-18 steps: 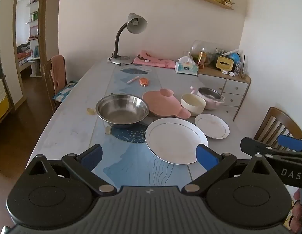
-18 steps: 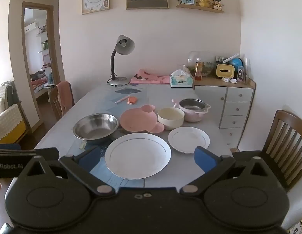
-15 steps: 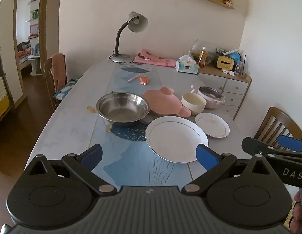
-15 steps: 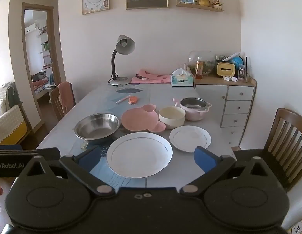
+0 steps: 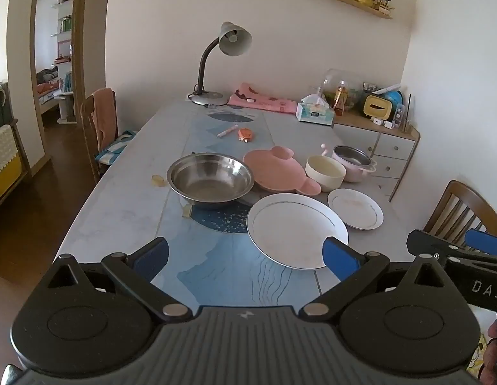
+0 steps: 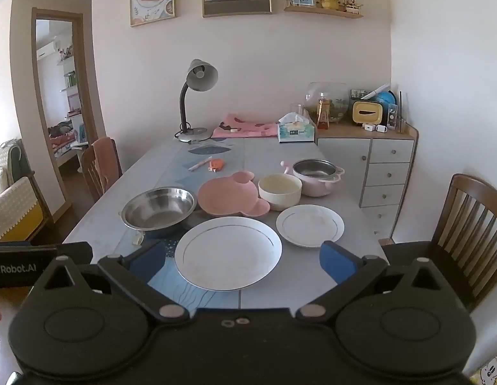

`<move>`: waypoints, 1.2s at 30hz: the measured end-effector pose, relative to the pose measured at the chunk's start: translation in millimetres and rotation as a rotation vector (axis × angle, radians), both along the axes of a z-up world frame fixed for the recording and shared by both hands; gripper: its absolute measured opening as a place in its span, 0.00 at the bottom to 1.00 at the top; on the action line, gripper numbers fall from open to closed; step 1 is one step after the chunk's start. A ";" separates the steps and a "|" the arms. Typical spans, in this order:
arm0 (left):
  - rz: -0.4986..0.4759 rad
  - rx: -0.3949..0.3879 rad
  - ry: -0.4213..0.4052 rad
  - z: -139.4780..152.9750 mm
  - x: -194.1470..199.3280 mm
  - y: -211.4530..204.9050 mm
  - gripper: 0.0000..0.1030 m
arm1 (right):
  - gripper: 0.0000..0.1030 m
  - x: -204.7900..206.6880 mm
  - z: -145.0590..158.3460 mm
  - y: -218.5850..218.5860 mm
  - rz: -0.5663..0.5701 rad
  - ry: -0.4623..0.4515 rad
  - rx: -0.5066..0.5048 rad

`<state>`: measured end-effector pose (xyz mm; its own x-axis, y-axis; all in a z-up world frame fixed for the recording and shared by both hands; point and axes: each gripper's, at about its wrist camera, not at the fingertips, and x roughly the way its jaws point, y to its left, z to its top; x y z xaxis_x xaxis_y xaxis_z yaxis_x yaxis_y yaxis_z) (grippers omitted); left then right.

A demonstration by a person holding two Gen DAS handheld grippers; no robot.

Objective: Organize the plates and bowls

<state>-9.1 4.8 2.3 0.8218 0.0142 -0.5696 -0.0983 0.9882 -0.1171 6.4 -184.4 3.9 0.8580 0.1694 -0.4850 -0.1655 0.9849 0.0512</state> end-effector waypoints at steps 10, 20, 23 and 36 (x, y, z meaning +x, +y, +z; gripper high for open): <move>0.000 0.015 -0.013 3.2 -1.6 -4.4 1.00 | 1.00 0.5 4.8 -1.5 0.004 -0.005 -0.007; -0.022 0.022 -0.035 6.6 -0.3 -8.0 1.00 | 1.00 0.4 3.1 -2.5 0.005 -0.015 0.004; -0.023 0.025 -0.034 6.8 1.8 -8.7 1.00 | 1.00 1.0 2.0 -3.8 0.005 -0.018 0.007; -0.011 0.035 -0.046 8.4 3.8 -6.3 1.00 | 1.00 4.3 2.8 0.8 0.018 -0.033 -0.002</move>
